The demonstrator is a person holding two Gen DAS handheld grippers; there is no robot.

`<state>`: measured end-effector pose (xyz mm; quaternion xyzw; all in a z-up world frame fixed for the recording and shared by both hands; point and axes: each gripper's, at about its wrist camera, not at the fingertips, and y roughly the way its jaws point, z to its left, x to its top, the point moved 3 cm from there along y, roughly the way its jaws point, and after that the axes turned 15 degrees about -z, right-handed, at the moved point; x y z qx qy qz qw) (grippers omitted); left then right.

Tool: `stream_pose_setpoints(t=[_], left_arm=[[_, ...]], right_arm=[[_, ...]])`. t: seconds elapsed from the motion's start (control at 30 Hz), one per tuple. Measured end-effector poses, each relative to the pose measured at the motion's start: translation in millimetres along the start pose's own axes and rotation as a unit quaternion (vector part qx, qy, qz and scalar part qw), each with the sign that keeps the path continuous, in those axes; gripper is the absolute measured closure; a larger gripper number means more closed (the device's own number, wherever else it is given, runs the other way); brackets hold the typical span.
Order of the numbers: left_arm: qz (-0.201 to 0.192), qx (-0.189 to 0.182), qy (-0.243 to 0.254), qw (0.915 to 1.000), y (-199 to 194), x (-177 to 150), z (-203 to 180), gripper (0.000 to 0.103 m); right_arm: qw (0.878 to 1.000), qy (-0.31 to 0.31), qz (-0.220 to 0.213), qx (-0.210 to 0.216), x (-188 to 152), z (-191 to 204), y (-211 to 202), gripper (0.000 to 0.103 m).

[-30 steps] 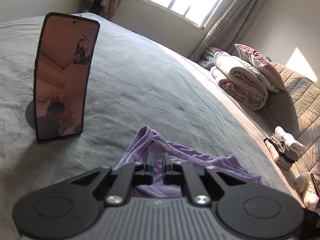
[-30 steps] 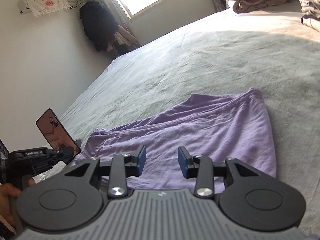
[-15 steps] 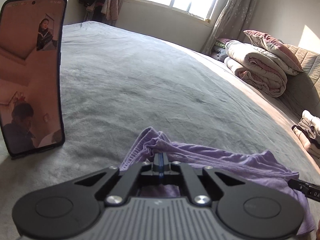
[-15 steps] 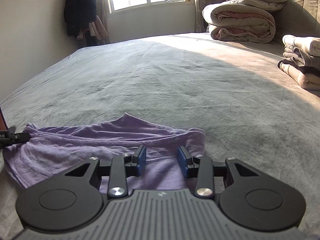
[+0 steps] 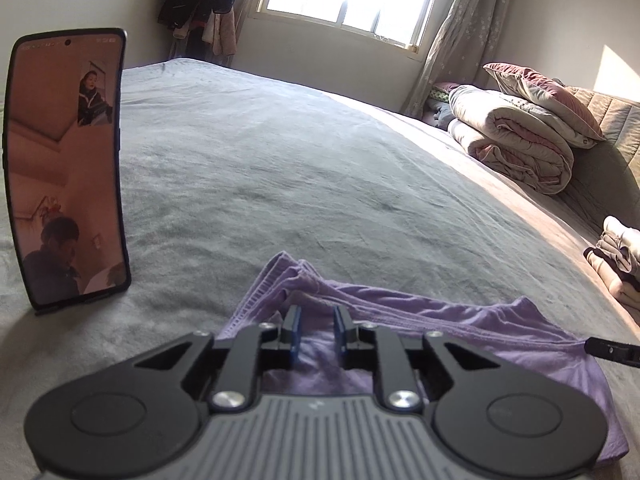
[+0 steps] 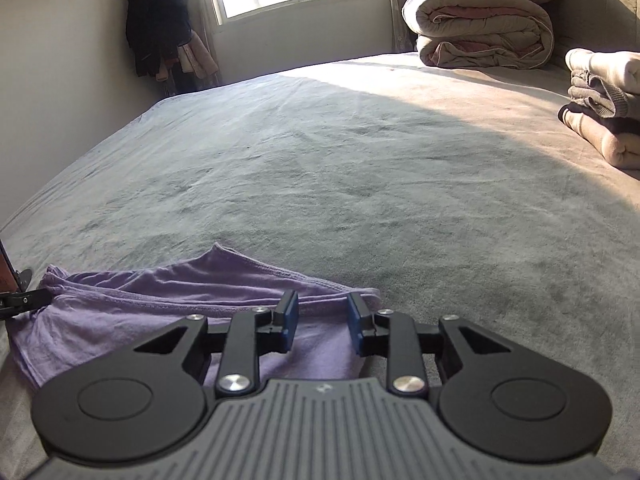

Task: Fold clothes
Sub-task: 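Lower the folded end with the left gripper while the right opens, then grasp the folded lavender shirt end with the right gripper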

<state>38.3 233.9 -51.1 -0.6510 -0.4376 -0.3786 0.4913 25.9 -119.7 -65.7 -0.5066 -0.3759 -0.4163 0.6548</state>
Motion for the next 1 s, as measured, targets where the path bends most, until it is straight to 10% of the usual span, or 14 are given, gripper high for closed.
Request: stream_pose_setpoints(t=[0.23,0.6,0.8,1.0], left_arm=[[0.013,-0.079,0.061,0.9950,-21,-16,-33,0.074],[0.016,-0.028,0.085,0.9959,-46,-27,1,0.073],[0.008,-0.043,0.099,0.9941,-64,-26,-13,0.069],[0.009,-0.130,0.135,0.9822,-74,-32,-60,0.052]], right_arm=[[0.999,-0.037,0.004,0.034,-14,13,-47,0.069],[0.995,-0.096,0.006,0.015,-52,0,-81,0.070],[0.996,0.071,0.032,0.051,-40,-31,-90,0.067],[0.962,0.240,0.078,0.101,-41,-48,-82,0.065]])
